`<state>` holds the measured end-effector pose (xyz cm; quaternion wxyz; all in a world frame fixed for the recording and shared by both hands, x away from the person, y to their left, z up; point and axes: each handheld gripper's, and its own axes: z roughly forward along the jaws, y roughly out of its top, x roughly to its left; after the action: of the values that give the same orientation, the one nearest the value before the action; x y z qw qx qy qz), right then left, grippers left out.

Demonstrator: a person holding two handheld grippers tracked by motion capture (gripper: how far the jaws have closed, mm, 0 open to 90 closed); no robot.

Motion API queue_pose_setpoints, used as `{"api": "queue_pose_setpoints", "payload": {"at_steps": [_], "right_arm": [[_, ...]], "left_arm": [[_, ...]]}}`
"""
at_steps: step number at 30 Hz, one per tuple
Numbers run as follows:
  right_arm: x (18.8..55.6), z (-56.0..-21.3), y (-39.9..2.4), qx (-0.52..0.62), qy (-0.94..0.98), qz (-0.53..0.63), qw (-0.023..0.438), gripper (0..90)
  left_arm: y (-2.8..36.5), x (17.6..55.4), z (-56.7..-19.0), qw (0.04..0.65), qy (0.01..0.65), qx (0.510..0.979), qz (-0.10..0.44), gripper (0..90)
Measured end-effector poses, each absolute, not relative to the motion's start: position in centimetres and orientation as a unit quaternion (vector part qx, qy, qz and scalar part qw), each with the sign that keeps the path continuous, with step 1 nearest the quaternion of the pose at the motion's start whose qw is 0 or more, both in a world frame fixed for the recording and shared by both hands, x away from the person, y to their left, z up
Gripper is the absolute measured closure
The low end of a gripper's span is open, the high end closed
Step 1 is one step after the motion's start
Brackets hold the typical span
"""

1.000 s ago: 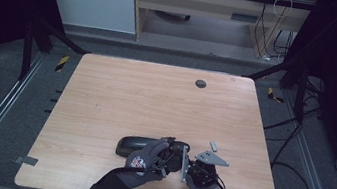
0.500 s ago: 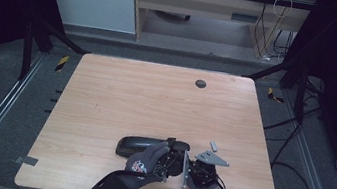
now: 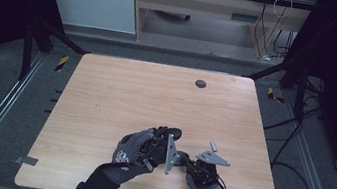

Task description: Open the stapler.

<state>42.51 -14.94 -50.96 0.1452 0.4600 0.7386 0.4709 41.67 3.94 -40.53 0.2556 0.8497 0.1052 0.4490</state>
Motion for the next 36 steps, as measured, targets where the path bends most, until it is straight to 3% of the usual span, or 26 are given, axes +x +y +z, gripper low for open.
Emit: {"api": "queue_pose_setpoints", "payload": {"at_steps": [18,36], "right_arm": [[42.5,-51.0,-15.0,0.458,0.741,0.469,0.145,90.0],[42.5,-51.0,-15.1,0.458,0.741,0.470,0.142,90.0]], "left_arm": [[7.1,42.1,-38.9,0.348,0.172,0.825,0.412,55.4],[10.7,42.0,-37.6,0.400,0.213,0.797,0.399,56.7]]}}
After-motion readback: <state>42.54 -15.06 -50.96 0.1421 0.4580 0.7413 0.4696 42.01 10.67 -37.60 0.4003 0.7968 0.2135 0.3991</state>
